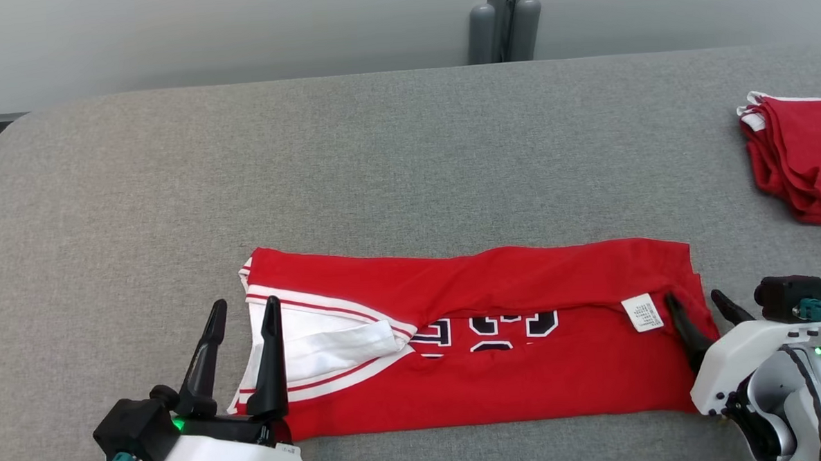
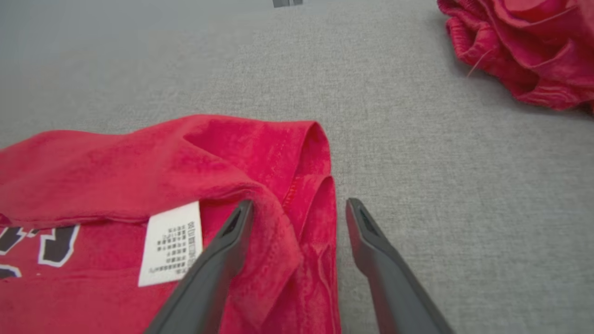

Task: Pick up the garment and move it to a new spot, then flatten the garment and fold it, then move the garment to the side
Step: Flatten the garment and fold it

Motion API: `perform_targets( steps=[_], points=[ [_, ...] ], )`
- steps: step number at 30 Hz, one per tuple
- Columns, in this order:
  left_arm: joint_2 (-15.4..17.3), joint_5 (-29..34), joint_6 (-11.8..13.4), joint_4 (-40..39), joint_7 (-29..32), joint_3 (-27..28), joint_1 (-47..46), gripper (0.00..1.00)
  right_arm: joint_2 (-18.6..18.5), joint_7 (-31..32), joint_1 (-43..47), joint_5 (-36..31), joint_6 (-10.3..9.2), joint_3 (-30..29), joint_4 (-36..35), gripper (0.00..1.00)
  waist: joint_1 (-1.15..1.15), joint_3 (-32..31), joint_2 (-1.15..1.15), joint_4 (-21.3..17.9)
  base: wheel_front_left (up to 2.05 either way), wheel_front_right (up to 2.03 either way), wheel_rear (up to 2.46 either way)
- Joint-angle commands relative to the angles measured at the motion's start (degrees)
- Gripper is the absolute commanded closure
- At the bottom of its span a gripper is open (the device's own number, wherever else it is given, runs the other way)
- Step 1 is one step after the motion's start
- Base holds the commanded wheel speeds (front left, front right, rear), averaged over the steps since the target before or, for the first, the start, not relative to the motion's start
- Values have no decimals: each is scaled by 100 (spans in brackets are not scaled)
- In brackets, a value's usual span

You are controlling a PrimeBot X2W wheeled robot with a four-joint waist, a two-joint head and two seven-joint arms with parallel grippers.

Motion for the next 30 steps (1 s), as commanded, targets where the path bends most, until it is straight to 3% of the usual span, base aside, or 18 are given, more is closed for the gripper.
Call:
perform_targets(
  steps=[1,8,9,10,12,13,21,30],
  points=[
    [-13,36,-23,0,-22,27,-80,0,-20,48,-50,18,0,21,104,0,0,18,0,49,0,0,0],
    [-107,91,-97,-1,-22,166,4,0,67,191,-106,141,1,241,656,0,0,73,0,118,0,0,0],
    [-121,99,-110,4,-22,187,10,0,81,212,-121,177,2,312,689,16,0,76,0,117,0,0,0],
    [-132,102,-124,10,-22,204,13,0,93,229,-138,212,6,375,717,55,0,78,0,114,0,0,0],
    [-150,117,-126,22,-22,251,25,0,102,213,-172,285,7,483,764,80,0,71,0,100,0,0,0],
    [-157,123,-143,28,-22,272,33,0,99,196,-190,328,6,519,784,100,0,63,0,91,0,0,0],
    [-212,223,-183,69,-22,346,117,0,-269,6,-417,742,0,600,607,100,0,-64,0,-91,0,0,0],
    [-224,334,-180,111,-22,426,216,0,-1093,155,-204,935,0,266,151,100,0,-135,0,-396,0,0,0]
  ],
)
